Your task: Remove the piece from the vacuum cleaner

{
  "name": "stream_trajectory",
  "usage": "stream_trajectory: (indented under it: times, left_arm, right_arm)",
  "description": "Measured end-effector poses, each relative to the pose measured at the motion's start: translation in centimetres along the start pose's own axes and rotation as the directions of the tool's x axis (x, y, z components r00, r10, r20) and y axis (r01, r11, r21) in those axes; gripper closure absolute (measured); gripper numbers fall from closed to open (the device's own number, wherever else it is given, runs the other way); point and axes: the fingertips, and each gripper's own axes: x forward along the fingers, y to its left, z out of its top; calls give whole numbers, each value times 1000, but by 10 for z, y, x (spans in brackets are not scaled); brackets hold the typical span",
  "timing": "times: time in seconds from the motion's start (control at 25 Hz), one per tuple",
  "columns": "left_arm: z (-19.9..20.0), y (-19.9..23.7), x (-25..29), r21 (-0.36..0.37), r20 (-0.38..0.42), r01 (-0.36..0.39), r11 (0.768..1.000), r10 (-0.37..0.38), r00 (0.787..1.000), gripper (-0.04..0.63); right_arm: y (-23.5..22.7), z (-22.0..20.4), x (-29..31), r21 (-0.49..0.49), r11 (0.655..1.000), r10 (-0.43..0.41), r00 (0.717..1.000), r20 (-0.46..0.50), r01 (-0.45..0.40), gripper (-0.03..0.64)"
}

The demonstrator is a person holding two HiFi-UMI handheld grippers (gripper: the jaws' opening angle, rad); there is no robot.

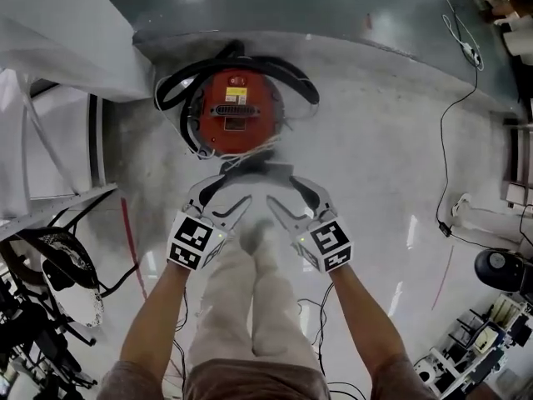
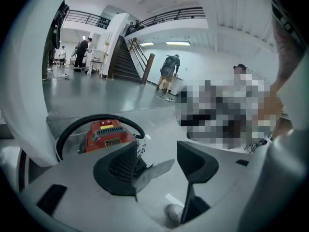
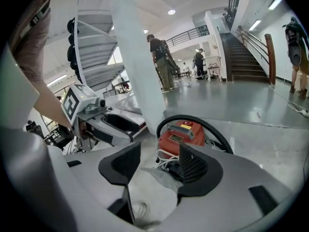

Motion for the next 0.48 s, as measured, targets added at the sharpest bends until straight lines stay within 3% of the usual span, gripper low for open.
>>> stream_trajectory:
  times: [0.48]
  left_arm:
    - [-90,35,72,10,-137,25,1000,-24,990,344]
  right_arm:
    - [-27,-93,69,-51,997,44,989,-140,-52,393]
